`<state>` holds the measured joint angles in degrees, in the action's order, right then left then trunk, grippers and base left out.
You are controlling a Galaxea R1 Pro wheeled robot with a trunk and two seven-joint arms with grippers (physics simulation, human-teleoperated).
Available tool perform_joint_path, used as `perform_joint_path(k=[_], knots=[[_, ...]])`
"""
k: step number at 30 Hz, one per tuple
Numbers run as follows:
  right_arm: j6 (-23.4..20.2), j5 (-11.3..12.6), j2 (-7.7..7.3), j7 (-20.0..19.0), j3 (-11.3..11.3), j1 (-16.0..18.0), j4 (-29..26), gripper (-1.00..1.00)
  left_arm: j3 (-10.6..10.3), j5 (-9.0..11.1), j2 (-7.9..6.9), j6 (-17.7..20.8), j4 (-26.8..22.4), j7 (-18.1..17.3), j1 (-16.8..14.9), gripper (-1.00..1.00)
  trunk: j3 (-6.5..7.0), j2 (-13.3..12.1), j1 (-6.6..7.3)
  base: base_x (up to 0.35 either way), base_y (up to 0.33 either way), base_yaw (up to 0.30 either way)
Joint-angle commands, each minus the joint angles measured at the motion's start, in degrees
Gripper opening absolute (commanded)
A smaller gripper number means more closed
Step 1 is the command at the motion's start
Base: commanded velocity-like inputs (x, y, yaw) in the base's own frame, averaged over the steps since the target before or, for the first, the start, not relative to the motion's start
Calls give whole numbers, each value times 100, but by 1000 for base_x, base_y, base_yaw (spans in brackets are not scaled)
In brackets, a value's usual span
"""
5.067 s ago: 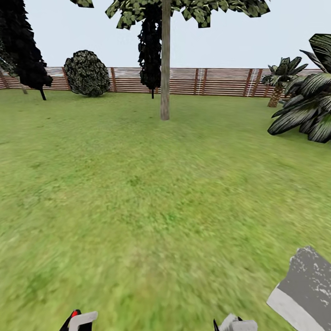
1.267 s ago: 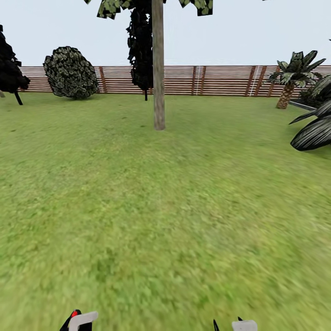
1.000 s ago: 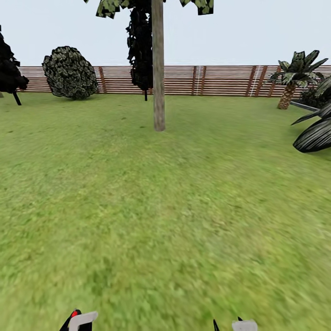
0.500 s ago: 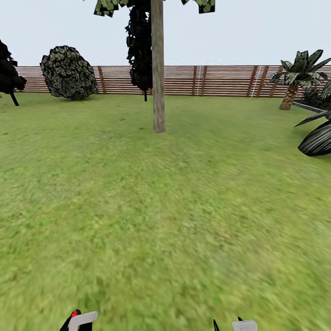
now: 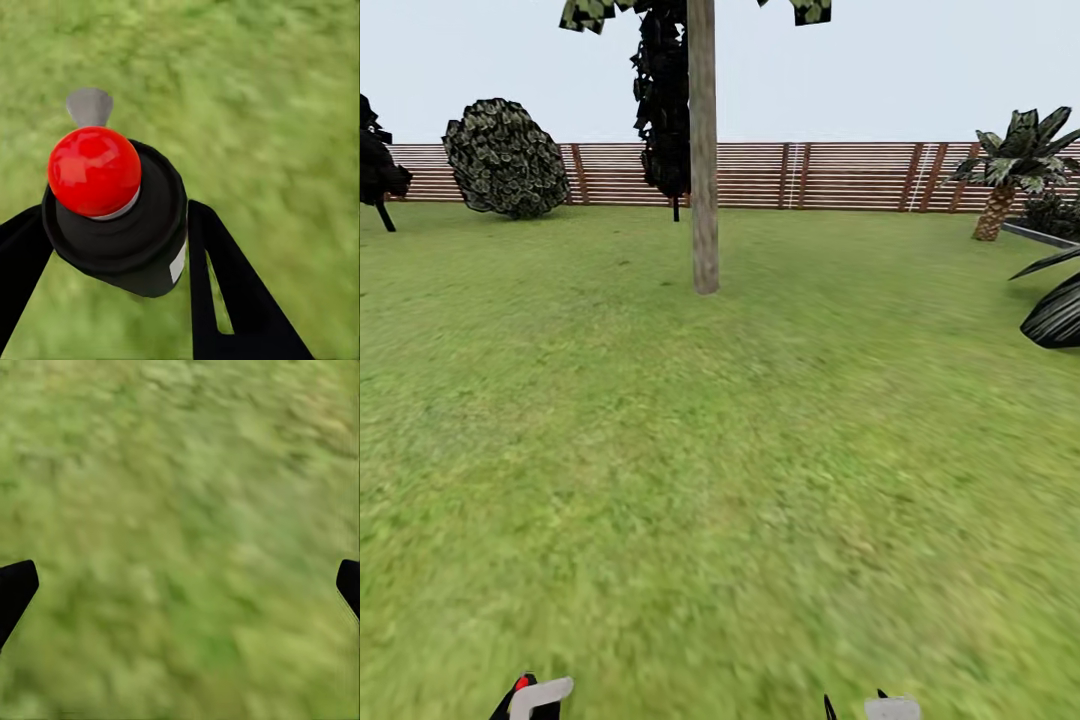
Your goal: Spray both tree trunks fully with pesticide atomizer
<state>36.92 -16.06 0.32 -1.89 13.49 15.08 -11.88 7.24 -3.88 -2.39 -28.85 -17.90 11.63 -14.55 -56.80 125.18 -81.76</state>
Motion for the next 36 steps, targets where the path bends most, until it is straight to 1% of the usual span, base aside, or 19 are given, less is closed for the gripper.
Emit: perform_joint_path(k=[1, 36], knots=[[17, -37, 3, -17, 49, 3, 1, 100, 14, -42, 1, -16, 4, 25, -4, -100, -5, 2, -3, 338, 0, 0], [17, -37, 3, -13, 49, 4, 1, 100, 14, -42, 1, -16, 6, 25, -4, -100, -5, 2, -3, 338, 0, 0]])
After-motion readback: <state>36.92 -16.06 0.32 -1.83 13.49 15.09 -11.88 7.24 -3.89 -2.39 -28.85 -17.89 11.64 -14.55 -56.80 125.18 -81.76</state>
